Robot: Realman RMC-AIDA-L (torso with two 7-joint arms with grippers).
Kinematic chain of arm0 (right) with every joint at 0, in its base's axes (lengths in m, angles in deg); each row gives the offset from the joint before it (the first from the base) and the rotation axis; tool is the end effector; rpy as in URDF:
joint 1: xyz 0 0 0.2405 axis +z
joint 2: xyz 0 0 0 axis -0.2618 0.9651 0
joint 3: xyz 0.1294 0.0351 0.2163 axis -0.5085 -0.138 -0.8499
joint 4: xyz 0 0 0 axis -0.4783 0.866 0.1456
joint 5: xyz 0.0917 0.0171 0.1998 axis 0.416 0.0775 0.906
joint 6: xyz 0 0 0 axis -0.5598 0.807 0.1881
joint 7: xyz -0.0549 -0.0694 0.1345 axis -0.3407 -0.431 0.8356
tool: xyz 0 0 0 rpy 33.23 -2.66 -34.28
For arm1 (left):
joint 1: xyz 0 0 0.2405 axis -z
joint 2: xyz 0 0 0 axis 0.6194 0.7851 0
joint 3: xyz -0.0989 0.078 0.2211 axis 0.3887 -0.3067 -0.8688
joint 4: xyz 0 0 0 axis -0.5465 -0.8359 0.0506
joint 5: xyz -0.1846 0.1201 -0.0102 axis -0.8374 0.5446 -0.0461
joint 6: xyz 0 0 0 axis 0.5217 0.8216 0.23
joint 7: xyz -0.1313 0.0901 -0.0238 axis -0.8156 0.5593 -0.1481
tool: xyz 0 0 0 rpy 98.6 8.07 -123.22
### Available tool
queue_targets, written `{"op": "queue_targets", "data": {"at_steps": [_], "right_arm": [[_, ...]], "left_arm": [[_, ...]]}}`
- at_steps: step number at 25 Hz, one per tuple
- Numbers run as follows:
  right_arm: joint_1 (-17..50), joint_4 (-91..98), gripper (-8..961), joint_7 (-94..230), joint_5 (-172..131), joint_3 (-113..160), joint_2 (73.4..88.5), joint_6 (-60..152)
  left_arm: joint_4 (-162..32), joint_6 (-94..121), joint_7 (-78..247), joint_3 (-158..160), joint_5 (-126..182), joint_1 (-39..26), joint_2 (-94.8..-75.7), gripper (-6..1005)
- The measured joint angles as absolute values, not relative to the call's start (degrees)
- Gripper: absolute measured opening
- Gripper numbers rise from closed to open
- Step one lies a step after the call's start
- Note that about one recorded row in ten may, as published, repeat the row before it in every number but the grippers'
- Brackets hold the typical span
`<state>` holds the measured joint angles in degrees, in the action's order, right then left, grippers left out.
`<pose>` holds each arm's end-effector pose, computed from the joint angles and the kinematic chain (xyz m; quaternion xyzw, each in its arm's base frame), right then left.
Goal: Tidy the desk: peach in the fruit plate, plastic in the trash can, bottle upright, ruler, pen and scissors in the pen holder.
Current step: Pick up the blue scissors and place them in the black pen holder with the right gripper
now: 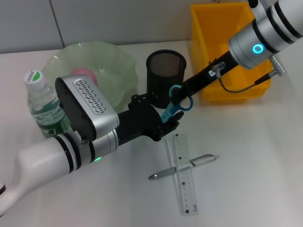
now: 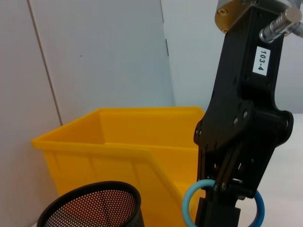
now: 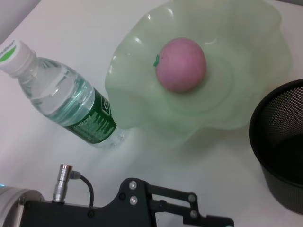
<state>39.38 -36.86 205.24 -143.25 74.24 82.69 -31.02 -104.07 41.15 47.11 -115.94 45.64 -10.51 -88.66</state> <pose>0.1527 0.4276 -0.0158 -0.9058 0.4144 -0.0361 0.0803 -0.1789 0.3473 -0.1508 -0.9399 -0.0542 -0.2124 0.2617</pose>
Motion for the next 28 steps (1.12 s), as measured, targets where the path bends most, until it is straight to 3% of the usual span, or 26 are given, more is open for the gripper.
{"op": "queue_targets", "data": {"at_steps": [6, 9, 14, 18, 28], "right_arm": [[39.3, -37.0, 86, 205.2, -143.2, 74.0, 82.57, -31.1], [39.3, -37.1, 86, 205.2, -143.3, 74.0, 82.52, -31.1], [39.3, -37.3, 87, 205.2, -143.3, 73.9, 82.24, -31.4], [39.3, -38.4, 87, 204.8, -143.3, 73.7, 81.71, -33.3], [38.8, -44.1, 88, 203.0, -143.1, 72.6, 79.73, -39.0]], "left_arm": [[-104.1, 41.2, 47.1, -115.9, 45.6, -10.6, -88.56, 574], [-104.1, 41.3, 47.0, -115.7, 45.6, -10.6, -88.53, 770], [-104.4, 41.3, 46.6, -115.6, 45.8, -10.6, -88.44, 788], [-105.5, 46.0, 38.1, -112.7, 52.2, -11.8, -87.29, 791], [-104.1, 69.5, 23.1, -97.2, 68.0, -18.9, -86.18, 792]]}}
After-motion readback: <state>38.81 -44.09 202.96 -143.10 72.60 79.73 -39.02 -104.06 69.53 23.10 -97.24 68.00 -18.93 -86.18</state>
